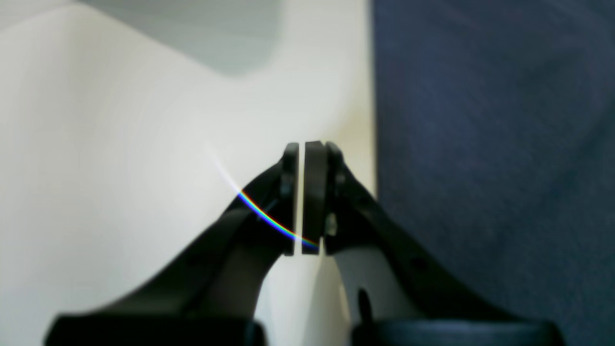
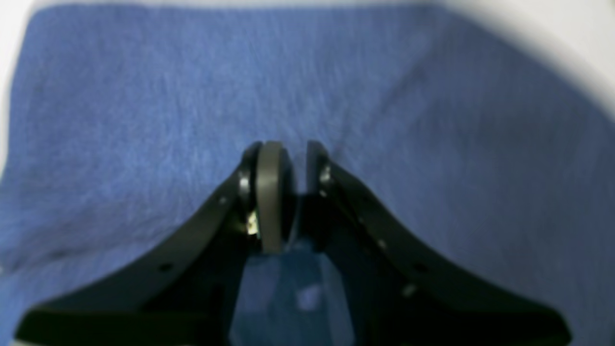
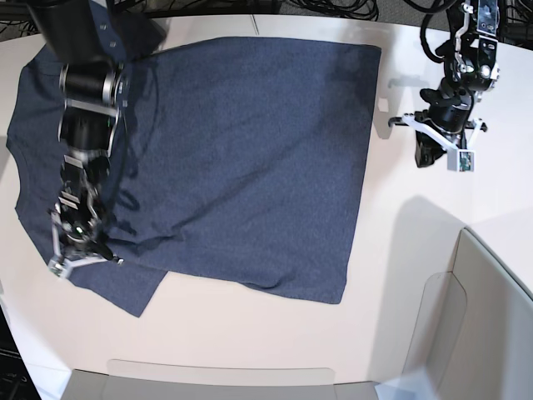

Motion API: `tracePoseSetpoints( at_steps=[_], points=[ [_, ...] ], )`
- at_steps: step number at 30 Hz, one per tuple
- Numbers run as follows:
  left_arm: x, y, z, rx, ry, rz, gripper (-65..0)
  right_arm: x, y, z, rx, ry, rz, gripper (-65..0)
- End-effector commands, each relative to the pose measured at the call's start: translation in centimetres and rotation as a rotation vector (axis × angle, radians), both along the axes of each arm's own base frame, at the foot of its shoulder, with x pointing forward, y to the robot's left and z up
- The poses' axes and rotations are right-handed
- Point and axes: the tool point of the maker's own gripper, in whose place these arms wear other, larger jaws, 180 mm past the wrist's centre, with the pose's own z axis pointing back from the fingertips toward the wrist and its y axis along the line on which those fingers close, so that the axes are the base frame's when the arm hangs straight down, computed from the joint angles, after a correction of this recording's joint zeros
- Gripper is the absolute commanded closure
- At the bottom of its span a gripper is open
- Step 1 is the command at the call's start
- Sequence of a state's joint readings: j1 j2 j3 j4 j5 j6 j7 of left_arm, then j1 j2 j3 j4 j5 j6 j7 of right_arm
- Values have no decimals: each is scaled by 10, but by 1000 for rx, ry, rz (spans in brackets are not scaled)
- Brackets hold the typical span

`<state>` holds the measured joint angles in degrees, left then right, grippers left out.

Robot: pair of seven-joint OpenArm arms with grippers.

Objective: Layout the t-shirt on the table in an organized manner, then fold the t-shirt properly
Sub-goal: 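Release the hem and move the right gripper up to the collar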

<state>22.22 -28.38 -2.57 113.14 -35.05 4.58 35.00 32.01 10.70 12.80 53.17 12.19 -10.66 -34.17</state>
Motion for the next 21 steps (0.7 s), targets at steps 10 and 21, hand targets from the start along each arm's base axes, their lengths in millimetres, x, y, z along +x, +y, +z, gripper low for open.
tracePoseSetpoints(
  at_steps=[10, 21],
  points=[
    [-19, -100, 17, 7, -35, -572, -100, -101, -39, 74, 29, -210, -20, -92],
    [-39, -85, -10, 115, 168, -638, -121, -223, -41, 68, -65, -89, 42, -92]
  ],
)
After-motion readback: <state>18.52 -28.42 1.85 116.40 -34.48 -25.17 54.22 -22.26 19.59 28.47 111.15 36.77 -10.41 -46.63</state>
